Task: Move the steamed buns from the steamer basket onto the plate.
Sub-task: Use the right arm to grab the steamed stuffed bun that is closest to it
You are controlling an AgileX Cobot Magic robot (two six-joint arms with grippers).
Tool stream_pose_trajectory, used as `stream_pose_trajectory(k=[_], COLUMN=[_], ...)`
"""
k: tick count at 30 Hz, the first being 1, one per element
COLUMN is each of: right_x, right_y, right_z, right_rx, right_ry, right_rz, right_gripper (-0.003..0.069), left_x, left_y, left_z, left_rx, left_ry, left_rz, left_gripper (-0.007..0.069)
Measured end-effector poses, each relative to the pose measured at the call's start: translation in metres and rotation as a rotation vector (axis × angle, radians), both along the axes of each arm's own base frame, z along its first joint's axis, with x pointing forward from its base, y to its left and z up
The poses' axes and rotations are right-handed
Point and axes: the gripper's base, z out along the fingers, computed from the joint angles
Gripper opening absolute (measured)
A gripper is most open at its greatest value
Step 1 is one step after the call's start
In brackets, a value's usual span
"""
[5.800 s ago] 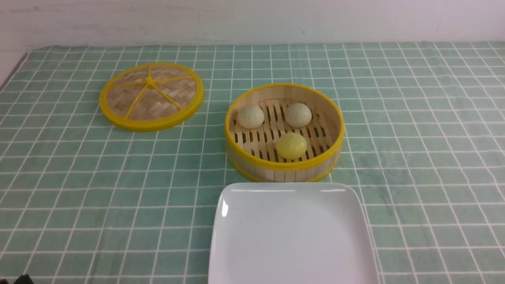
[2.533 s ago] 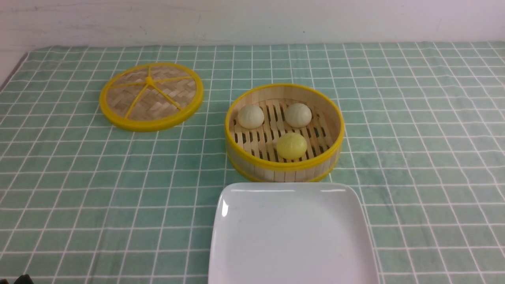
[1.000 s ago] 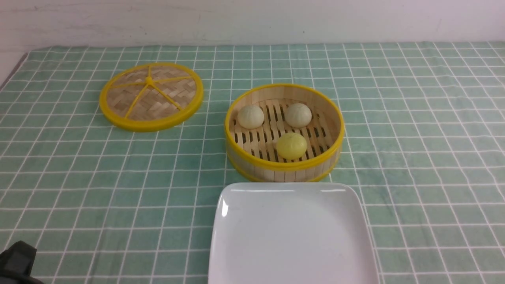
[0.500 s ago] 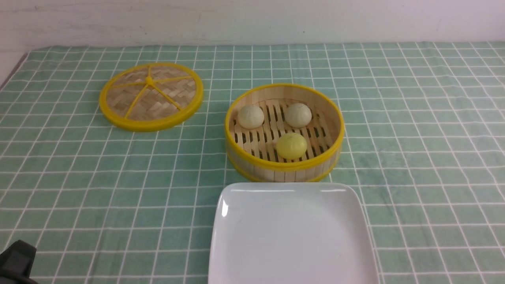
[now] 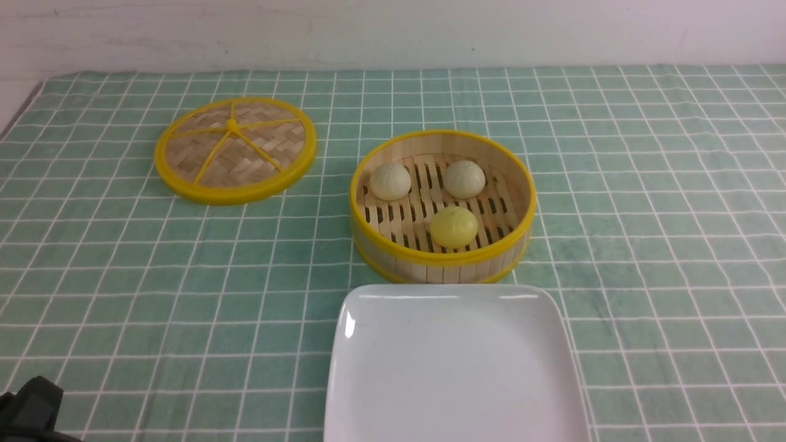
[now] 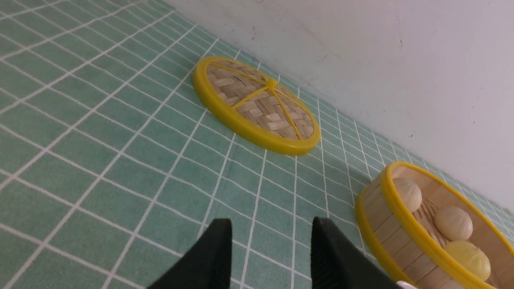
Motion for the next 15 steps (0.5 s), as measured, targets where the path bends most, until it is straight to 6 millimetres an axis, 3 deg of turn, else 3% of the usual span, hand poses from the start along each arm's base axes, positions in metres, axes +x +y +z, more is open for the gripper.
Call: stream_pose_trajectory(k=[8,11,15], right_x=[0.005,0.019,0.029], right_y=[0.012,0.018,0.021], right_z=[0.000,0.003,0.015], right_rx=[-0.006,-0.028,-0.080], right_ry=[0.039,0.063,0.047], right_rz=[0.134,0.217,0.267], right_gripper=[0.0240,0.0240,0.0240], left_x=[-0.001,-0.005,-0.011], left_y=[0.000,0.000,0.000], left_z=[0.008,0.035,0.056], left_rx=[0.000,0.038,0.088], left_ry=[-0.034,-0.118,-0.160], left_rz=[0.001,0.000,0.000], left_gripper=[0.0397,0.0401,0.0401])
